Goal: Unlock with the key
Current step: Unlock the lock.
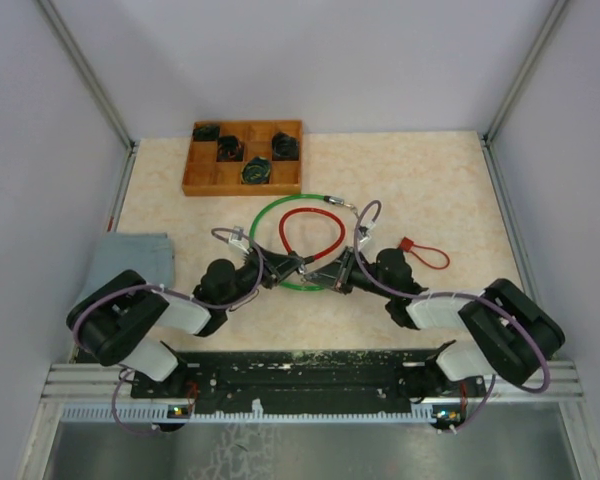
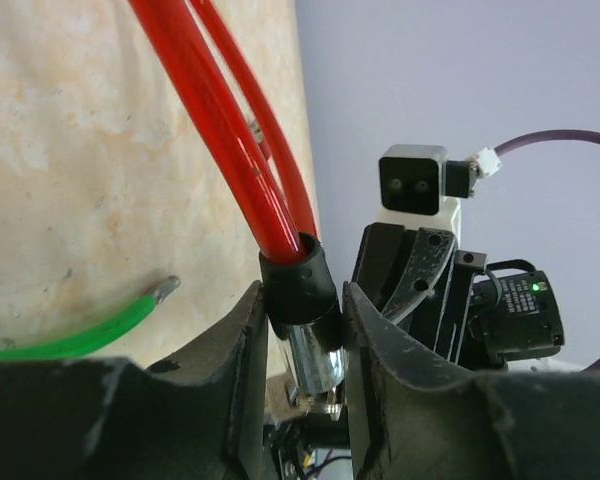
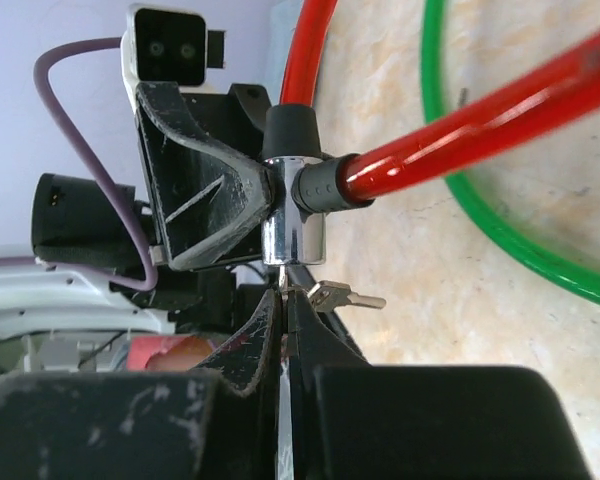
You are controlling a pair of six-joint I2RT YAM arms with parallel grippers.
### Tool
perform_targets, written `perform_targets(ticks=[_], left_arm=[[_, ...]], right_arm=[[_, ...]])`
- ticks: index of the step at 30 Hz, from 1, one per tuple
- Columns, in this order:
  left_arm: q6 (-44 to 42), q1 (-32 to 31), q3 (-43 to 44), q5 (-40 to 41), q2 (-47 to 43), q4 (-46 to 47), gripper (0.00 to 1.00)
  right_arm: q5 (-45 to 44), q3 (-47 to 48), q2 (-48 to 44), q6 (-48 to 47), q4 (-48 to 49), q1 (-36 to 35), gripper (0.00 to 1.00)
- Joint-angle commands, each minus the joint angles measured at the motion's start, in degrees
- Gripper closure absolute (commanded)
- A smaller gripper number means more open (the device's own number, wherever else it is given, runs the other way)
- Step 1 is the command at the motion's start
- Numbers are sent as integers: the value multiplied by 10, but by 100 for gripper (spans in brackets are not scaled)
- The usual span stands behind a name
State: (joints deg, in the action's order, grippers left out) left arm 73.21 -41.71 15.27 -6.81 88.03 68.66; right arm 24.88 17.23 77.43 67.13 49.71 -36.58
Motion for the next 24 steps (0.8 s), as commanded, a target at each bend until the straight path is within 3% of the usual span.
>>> perform_targets(ticks=[1,7,14,24], left_arm=[[-39,-50,-13,-68,-35,76,100],[-40,-64,-39,-69,-26,155,100],[-55,-69,-65,-60,-36,140,100],[-72,-81,-60,-48,-26,117,100]], right_arm=[[4,12,18,19,199,19,100],[13,13,67,59,233,42,100],[25,-25,108,117,356,84,100],[91,42,103,38,206,70,100]])
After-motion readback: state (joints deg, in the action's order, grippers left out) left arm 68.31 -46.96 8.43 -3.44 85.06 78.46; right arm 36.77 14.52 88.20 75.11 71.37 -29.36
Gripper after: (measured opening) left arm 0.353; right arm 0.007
